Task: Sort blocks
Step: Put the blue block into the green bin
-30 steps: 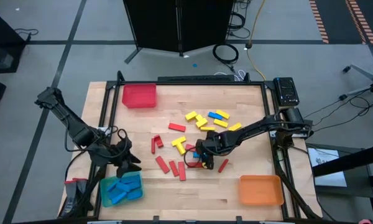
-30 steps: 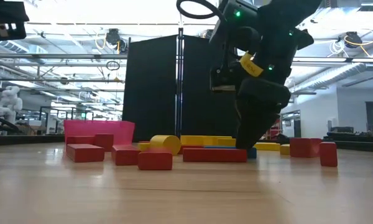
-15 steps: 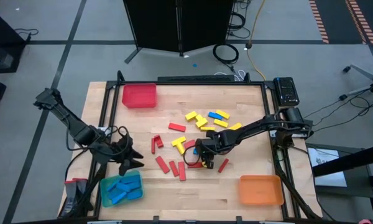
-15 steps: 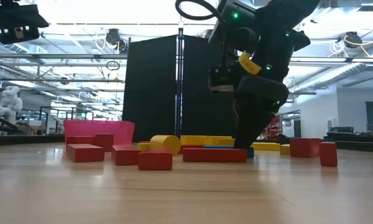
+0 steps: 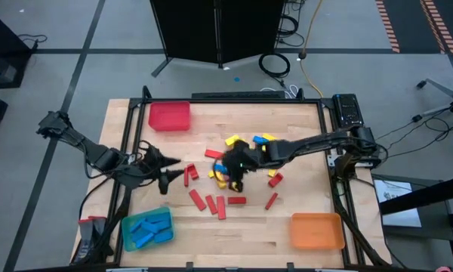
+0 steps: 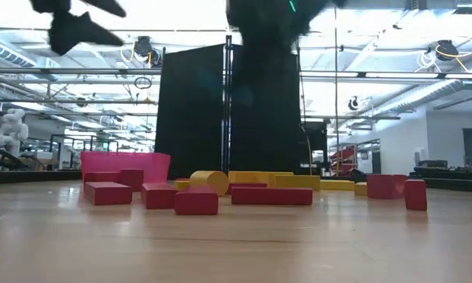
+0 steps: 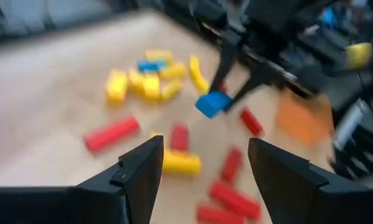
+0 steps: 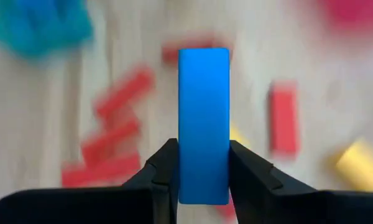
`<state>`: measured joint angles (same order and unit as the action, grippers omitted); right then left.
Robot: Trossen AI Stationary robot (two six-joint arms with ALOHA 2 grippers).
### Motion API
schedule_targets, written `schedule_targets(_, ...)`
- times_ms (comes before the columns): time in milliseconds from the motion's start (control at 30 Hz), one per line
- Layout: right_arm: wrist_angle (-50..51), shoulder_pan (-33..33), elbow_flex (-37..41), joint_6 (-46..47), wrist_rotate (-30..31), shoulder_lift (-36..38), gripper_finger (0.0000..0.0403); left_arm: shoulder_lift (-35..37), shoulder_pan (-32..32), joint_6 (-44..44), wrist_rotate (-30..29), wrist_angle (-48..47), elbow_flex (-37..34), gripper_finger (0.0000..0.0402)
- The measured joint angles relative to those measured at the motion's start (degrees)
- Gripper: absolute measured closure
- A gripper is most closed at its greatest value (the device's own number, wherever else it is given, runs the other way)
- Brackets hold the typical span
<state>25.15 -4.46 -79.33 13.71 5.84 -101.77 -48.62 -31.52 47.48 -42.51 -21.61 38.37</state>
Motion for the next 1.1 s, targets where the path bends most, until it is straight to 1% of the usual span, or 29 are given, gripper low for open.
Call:
schedule_targets(67,-0.49,0.43,-3.78,-1.78,1.48,0.12,0.0318,0.01,0.98,-6.13,-3.82,5.69,0.0,0.0159)
schedule_targets(133,-0.91,0.6,-6.91,-3.77,3.13,-0.04,0.0318,0.02,2.21,-12.42,-5.76,12.36,0.04,0.0159)
schedule_targets(333,-3.11,1.5,-17.22,-9.03,4.89,0.04,0.0318,0.02,5.74,-28.3,-6.0,33.99,0.04,0.0159)
schedule_targets(467,-3.71,1.83,-21.55,-11.69,6.31,0.05,0.0318,0.02,7.21,-35.55,-5.95,41.73,0.04,0.0159)
schedule_targets(600,-4.05,1.93,-24.16,-13.12,6.28,0.05,0.0318,0.02,8.57,-37.89,-4.5,45.37,0.04,0.0159)
schedule_targets(767,-6.92,2.45,-24.5,-14.27,6.35,0.03,0.0318,-1.33,11.53,-38.16,3.95,48.74,0.04,0.0159)
schedule_targets(833,-8.26,2.7,-24.56,-14.52,6.25,0.03,0.0318,-2.56,12.46,-39.89,6.06,50.87,0.04,0.0159)
schedule_targets(1000,-8.51,3.29,-24.57,-14.57,6.27,0.03,0.0318,-5.68,14.49,-43.54,7.16,58.48,0.04,0.0159)
schedule_targets(1100,-8.62,3.4,-24.57,-14.58,6.37,0.03,0.0318,-7.06,15.99,-43.81,7.17,61.13,0.04,0.0159)
